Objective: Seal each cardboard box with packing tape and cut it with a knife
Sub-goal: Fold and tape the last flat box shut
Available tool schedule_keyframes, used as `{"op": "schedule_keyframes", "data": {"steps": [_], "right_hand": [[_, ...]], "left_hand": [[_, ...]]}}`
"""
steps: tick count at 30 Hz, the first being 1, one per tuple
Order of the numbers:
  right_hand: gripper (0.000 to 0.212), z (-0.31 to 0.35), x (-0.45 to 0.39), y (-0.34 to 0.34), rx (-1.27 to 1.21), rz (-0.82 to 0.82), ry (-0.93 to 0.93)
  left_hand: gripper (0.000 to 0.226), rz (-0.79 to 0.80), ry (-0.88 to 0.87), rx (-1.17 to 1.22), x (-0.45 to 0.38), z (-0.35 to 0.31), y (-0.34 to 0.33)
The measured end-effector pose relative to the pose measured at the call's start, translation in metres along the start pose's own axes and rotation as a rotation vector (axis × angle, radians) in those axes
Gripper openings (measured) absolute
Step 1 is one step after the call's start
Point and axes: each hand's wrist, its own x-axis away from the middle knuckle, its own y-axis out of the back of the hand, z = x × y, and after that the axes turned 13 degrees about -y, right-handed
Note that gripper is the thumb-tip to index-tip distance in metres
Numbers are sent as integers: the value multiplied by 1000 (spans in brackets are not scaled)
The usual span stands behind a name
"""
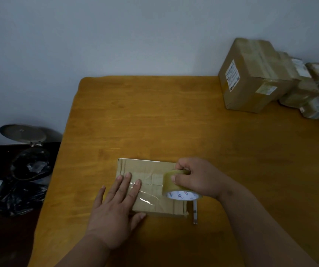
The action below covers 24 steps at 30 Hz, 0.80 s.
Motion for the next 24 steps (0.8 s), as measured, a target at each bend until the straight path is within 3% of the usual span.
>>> {"op": "schedule_keyframes", "data": {"steps": [4,6,8,10,12,14,17,21,24], "right_hand": [[19,-1,0,0,-26,-41,14],[16,-2,0,-1,-53,-46,12],[13,-1,0,-1,-80,-40,13],[10,1,1,-2,-94,-29,30],[7,6,1,-2,-76,-25,51],[6,9,0,-2,-36,-47,59],[6,14,-1,2,11,-75,62],[8,19,-1,6,94,-121,97],[8,16,-3,5,110,-175,121]], "left_hand": [[92,-20,44,5,-2,-6,14],[80,-82,76,56,-8,-12,31],[55,-179,71,225,-20,-15,44],[51,-227,25,565,-37,-16,57],[58,-117,-3,866,-52,-17,74],[59,56,-65,957,-64,-18,88],[43,204,-147,882,-76,-21,99],[21,228,-189,813,-85,-20,103],[22,249,-192,852,-86,-17,102]]}}
